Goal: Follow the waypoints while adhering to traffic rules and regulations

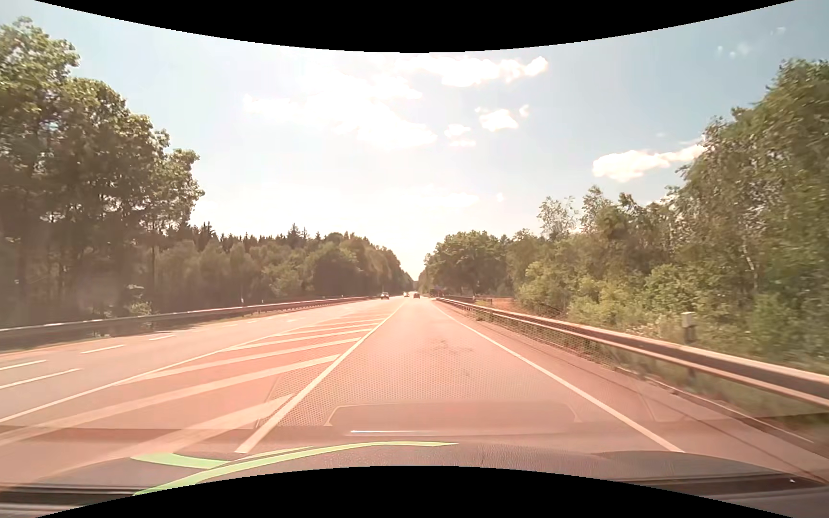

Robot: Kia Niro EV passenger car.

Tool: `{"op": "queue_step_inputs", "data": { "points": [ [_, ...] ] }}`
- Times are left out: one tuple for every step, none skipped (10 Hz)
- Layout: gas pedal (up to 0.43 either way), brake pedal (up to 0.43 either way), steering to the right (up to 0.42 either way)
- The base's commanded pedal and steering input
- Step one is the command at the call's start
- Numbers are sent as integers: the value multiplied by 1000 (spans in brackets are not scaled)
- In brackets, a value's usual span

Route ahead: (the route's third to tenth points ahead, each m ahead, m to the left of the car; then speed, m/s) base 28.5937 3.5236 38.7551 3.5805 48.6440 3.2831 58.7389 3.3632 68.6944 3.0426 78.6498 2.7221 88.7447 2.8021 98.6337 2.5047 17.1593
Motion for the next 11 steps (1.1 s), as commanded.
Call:
{"op": "queue_step_inputs", "data": {
  "points": [
    [39, 0, 2],
    [39, 0, 2],
    [39, 0, 2],
    [39, 0, 2],
    [39, 0, 2],
    [39, 0, 1],
    [39, 0, 2],
    [39, 0, 2],
    [39, 0, 2],
    [39, 0, 2],
    [39, 0, 2]
  ]
}}
